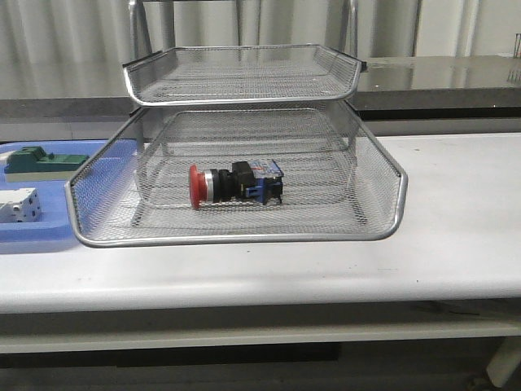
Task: Place button on rack with both arms
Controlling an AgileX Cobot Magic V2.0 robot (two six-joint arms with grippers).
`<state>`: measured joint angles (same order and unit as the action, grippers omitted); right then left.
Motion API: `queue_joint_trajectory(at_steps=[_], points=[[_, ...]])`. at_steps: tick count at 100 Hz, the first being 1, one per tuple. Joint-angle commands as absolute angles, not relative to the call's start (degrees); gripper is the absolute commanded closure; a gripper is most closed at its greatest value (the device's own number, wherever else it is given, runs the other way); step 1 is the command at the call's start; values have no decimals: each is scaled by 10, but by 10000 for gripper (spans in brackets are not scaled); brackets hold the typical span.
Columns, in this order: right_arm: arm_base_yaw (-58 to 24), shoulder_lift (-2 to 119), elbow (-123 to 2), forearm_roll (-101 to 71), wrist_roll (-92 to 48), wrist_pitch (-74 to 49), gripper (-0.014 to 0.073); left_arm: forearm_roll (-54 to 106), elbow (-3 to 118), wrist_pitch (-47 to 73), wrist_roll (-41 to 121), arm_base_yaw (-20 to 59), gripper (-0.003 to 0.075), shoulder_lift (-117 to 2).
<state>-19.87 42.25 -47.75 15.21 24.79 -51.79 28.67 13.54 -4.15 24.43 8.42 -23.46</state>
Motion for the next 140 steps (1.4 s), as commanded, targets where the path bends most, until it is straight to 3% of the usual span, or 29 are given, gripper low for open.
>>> queue_joint_trajectory(at_steps=[1,12,24,54,140], points=[[-197,420,-491,162,246,-491,660,292,151,-89,238,82,278,-235],[-197,420,-491,162,246,-491,660,292,151,-89,238,82,295,-235],[-197,420,-491,162,246,-491,660,292,151,-96,238,82,368,-235],[-197,420,-491,162,246,-491,660,292,151,-98,238,82,743,-235],[-197,420,-491,162,246,-468,660,292,151,-98,238,82,741,-235]])
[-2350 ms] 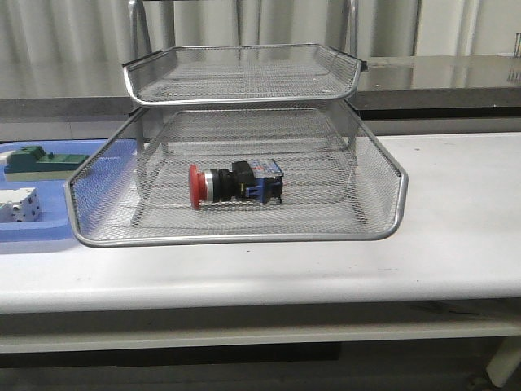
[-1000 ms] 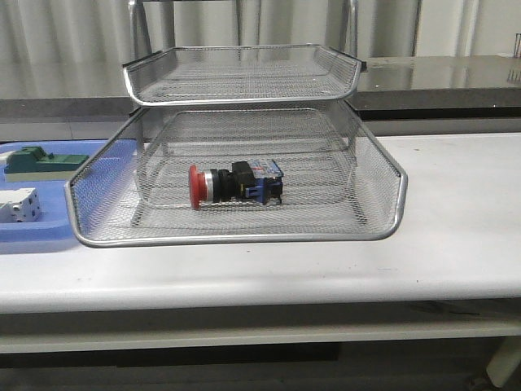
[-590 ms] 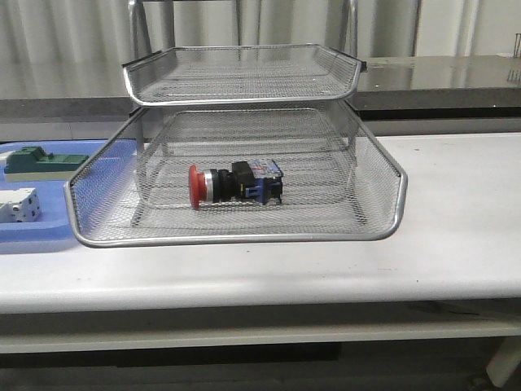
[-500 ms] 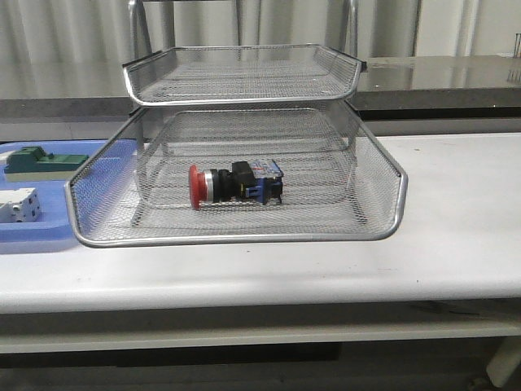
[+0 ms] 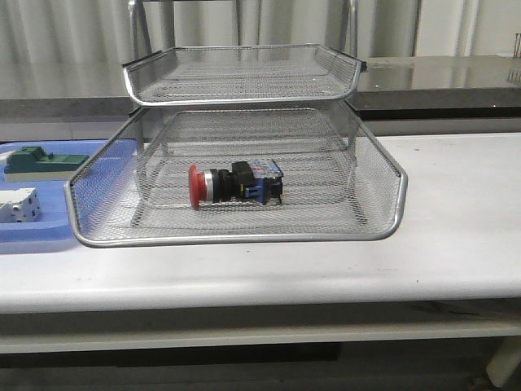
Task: Place button on rack with both arms
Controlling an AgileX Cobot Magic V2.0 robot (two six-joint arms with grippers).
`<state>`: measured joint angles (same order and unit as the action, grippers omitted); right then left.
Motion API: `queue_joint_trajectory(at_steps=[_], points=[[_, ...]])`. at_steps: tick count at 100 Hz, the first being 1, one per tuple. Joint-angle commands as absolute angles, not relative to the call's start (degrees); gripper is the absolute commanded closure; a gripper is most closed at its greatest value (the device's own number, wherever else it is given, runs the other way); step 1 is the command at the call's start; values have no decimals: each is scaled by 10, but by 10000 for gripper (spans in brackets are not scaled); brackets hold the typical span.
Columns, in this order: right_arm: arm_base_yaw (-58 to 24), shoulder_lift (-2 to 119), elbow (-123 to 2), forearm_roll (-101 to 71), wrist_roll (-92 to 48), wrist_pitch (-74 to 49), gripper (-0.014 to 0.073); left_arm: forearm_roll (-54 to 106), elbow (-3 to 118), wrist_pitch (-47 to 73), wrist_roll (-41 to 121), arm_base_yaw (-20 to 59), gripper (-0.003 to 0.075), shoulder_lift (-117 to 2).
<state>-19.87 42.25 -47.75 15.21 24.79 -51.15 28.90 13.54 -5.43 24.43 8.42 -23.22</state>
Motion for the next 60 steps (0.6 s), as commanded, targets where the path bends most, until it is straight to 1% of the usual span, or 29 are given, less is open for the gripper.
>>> queue_joint_trajectory(at_steps=[1,29,42,60], points=[[-197,420,-491,162,246,-467,660,292,151,-98,238,82,741,-235],[-197,424,-491,130,245,-381,660,292,151,-98,238,82,741,-235],[-197,459,-493,87,234,-374,660,292,151,-98,238,82,741,-235],[-205,533,-493,-16,165,-380,660,292,151,-98,238,82,741,-235]])
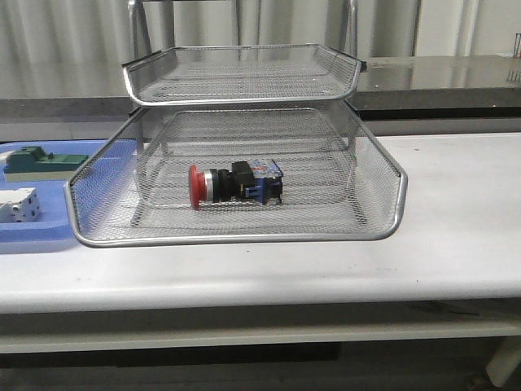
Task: Place button on rack with both arms
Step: 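Bring the right gripper to the front edge of the pulled-out mesh tray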
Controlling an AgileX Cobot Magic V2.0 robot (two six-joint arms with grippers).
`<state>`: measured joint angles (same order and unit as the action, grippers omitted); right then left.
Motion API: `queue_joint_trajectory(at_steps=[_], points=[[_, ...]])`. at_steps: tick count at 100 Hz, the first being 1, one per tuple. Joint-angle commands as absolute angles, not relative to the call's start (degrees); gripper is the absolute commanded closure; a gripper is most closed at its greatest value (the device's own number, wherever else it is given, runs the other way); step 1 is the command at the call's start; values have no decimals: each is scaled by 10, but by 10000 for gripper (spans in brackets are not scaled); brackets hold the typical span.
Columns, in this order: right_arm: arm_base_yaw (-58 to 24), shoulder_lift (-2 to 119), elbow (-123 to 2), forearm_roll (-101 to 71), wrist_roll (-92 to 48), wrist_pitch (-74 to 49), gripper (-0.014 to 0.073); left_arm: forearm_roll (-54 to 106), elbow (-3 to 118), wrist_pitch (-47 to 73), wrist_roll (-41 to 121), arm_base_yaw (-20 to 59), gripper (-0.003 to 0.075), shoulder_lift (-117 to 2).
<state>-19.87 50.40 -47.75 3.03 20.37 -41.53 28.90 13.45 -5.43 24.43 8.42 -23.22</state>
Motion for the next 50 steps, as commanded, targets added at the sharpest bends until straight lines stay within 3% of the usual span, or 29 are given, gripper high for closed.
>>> queue_joint_trajectory(at_steps=[1,50], points=[[-207,536,-493,-19,160,-380,660,292,151,-98,238,82,741,-235],[-384,747,-493,-94,129,-361,660,292,151,-98,238,82,741,-235]])
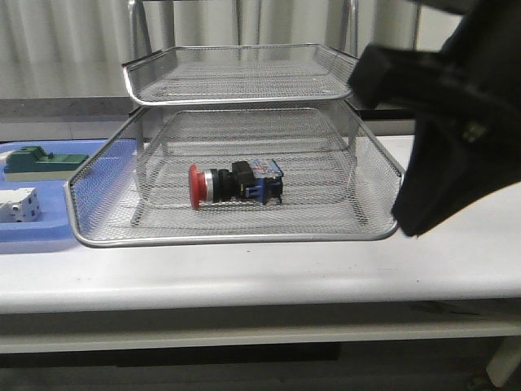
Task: Place button on rack with both arms
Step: 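Bring the right gripper to the front edge of the pulled-out mesh tray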
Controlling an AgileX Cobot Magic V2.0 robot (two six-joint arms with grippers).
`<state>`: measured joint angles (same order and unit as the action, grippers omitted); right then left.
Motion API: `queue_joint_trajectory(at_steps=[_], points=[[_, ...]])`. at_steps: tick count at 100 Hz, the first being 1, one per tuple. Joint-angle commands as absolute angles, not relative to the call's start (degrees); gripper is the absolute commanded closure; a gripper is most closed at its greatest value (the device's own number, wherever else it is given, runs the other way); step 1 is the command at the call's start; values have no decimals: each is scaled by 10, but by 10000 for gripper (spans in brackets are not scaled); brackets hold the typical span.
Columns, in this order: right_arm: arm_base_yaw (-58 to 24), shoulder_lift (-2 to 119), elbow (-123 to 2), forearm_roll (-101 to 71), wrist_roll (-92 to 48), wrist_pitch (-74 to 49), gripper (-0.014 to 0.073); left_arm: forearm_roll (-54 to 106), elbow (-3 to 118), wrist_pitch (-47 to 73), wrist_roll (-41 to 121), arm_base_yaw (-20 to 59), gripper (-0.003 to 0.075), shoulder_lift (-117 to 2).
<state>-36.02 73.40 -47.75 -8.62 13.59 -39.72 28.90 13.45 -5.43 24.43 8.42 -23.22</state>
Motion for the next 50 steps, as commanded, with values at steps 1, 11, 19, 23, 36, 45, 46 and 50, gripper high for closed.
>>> queue_joint_trajectory(at_steps=[1,11,19,23,36,45,46,50], points=[[-386,751,-493,-94,129,-358,660,292,151,-98,238,82,741,-235],[-409,778,-493,-101,129,-330,660,292,151,-98,238,82,741,-235],[-422,797,-493,-109,129,-303,660,292,151,-98,238,82,741,-235],[-426,807,-493,-114,129,-288,660,292,151,-98,238,82,741,-235],[-436,837,-500,-121,129,-255,660,292,151,-98,238,82,741,-235],[-437,859,-516,-121,129,-249,660,292,151,-98,238,82,741,-235],[-437,862,-517,-121,129,-248,660,292,151,-98,238,82,741,-235],[-437,870,-526,-121,129,-245,660,292,151,-98,238,82,741,-235]])
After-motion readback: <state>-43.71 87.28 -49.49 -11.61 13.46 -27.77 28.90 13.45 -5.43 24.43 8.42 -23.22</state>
